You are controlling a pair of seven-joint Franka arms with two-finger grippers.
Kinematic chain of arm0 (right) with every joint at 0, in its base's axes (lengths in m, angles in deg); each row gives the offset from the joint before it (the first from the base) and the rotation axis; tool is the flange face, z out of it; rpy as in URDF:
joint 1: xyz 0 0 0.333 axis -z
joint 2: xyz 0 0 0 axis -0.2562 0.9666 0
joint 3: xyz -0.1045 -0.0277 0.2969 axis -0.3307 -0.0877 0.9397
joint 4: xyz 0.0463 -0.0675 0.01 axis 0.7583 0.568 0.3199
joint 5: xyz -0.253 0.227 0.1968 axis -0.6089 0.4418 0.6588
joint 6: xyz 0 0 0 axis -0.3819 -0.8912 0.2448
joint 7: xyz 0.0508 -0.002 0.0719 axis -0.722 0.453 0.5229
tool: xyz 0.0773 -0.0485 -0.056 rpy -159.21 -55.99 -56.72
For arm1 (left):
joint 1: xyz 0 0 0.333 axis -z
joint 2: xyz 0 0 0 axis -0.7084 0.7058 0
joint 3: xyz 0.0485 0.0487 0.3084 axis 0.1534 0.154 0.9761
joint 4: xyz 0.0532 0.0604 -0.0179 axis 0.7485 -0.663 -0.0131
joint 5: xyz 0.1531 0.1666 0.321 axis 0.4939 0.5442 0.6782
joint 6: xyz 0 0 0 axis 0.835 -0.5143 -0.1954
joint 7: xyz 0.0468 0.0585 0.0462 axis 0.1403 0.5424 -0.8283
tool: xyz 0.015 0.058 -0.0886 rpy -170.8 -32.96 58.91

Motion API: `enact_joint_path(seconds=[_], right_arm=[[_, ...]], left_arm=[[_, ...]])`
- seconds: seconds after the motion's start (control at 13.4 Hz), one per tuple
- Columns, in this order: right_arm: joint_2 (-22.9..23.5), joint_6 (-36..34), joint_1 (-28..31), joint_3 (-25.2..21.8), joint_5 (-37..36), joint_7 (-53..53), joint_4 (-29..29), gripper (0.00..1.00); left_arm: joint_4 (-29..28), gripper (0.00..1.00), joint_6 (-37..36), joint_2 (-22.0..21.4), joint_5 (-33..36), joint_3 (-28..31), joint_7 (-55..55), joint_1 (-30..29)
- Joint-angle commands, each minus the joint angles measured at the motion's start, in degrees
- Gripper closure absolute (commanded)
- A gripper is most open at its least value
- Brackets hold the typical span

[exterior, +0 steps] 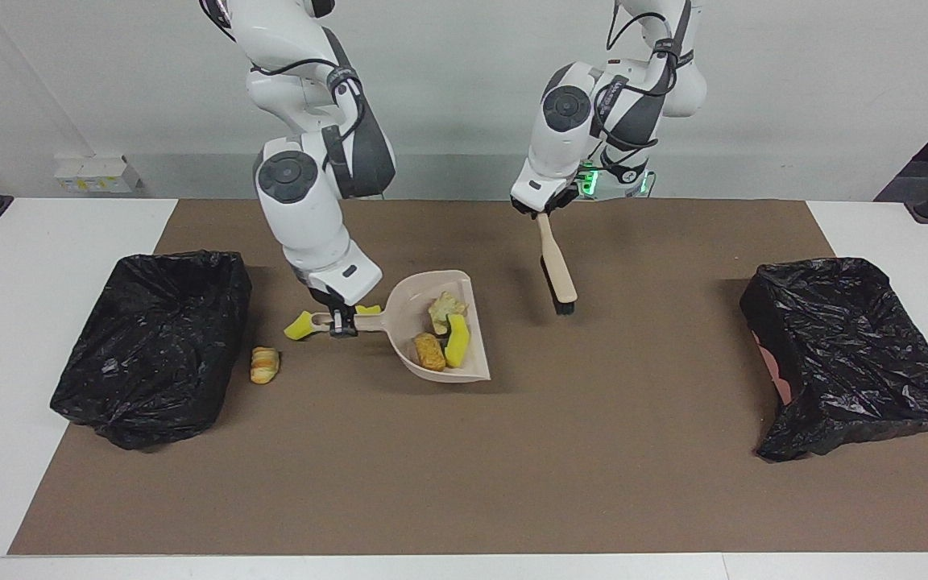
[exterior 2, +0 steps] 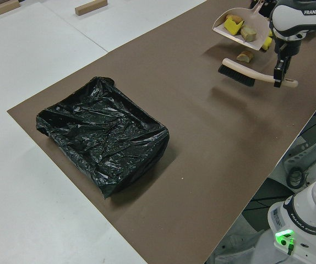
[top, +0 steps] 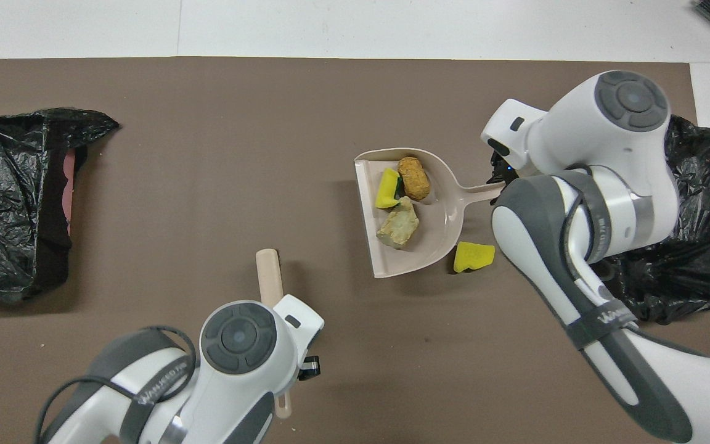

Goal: Sweep and dump trash in bin
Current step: 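Carry the filled dustpan toward the black bag with the right gripper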

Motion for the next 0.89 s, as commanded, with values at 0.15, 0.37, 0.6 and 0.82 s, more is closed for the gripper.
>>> enact_joint_path(seconds=[0.15, 0.37, 0.6, 0.82], right_arm=[[-1.2, -1.8, 9.6, 0.5, 8.0, 12.0, -0.2, 1.0], [-1.2, -2.7, 14.4, 0.6, 8.0, 15.6, -1.1, 1.0], [-1.2, -5.4, 20.2, 0.2, 7.8, 21.4, -3.5, 1.0], [-1.3, -6.7, 26.2, -0.1, 6.3, 26.3, -5.0, 1.0]], left_arm=[[-10.0, 1.0, 8.8, -7.6, -6.7, -11.6, -1.8, 1.3], [-11.7, 1.0, 13.1, -6.7, -8.9, -15.6, -3.8, 1.3], [-11.7, 1.0, 13.7, -5.6, -9.2, -16.9, -4.2, 1.5], [-11.9, 1.0, 15.0, -3.8, -9.7, -17.0, -4.2, 1.5]])
